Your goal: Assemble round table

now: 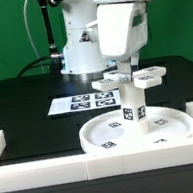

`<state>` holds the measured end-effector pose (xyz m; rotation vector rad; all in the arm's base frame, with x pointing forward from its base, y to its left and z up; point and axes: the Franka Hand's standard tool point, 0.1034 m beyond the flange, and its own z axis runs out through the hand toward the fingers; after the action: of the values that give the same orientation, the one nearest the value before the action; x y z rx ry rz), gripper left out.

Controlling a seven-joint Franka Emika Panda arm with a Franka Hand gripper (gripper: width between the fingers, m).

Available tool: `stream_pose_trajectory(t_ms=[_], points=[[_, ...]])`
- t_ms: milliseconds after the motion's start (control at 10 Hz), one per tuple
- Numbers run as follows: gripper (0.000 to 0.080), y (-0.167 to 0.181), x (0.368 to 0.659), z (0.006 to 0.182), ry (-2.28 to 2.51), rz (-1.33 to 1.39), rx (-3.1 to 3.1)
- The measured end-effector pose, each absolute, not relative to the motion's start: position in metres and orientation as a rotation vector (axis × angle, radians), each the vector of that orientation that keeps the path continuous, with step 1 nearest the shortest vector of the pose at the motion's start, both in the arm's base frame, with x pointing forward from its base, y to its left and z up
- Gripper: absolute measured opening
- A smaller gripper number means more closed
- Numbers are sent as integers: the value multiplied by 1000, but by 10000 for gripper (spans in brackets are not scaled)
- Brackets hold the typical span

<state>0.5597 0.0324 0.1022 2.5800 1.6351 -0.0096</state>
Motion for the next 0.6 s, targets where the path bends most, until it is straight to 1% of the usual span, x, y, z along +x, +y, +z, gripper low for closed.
stream_pose_trajectory(t_ms=[300, 500, 600], points=[[439, 38, 558, 102, 1004, 22, 2895], [439, 42, 558, 103, 679, 37, 3000], [439, 41, 558, 103, 608, 39, 3017]])
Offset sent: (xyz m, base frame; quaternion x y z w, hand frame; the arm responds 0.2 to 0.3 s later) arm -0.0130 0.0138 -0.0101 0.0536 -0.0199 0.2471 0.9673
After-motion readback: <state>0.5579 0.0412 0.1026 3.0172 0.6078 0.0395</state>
